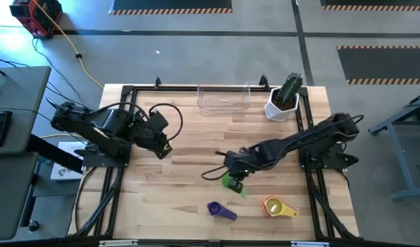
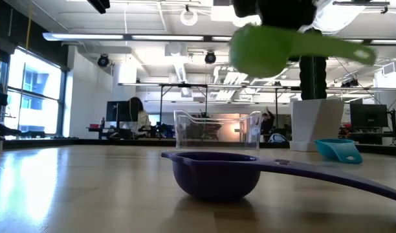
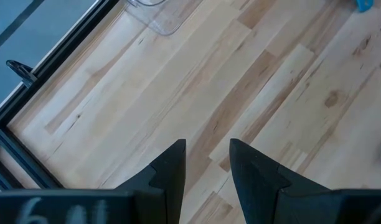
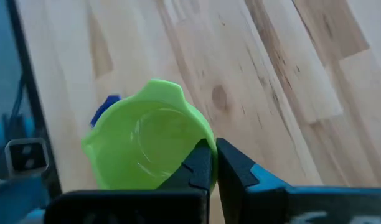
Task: Nest measuring cups in basket
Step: Stack the green measuring cup on the top of the yellow measuring cup
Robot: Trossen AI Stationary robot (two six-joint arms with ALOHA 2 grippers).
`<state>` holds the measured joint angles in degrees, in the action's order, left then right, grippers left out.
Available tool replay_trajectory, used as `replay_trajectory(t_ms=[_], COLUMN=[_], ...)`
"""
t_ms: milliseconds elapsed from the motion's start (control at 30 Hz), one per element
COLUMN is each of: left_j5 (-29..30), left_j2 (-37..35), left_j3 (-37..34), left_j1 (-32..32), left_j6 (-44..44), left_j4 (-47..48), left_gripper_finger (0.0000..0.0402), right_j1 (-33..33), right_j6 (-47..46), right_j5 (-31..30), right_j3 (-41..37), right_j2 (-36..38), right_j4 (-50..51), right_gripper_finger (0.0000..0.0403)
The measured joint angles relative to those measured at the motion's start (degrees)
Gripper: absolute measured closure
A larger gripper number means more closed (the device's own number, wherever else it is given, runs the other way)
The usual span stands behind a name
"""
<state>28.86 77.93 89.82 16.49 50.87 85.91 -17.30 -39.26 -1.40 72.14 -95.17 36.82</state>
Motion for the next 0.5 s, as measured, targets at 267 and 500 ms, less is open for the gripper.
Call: replay_trajectory(t_ms=[267,500], left_j5=[-0.22,-0.20], left_j2=[0.00,0.00], left_j3=[0.00,0.00], left_j1=[0.00,-0.02], left_j6=[0.02,0.02], left_j4=[-0.02,-0.04], left_gripper_finger=[0.0287,0.0287], right_j1=[-4.82,-11.94], right_j6=[1.44,5.59], right_j5=[-2.54,-1.48], right_j3=[0.02,0.02], right_j2=[6.92,9.75], right_j4=[14.74,20.75], right_gripper_finger=[0.0402,0.0402])
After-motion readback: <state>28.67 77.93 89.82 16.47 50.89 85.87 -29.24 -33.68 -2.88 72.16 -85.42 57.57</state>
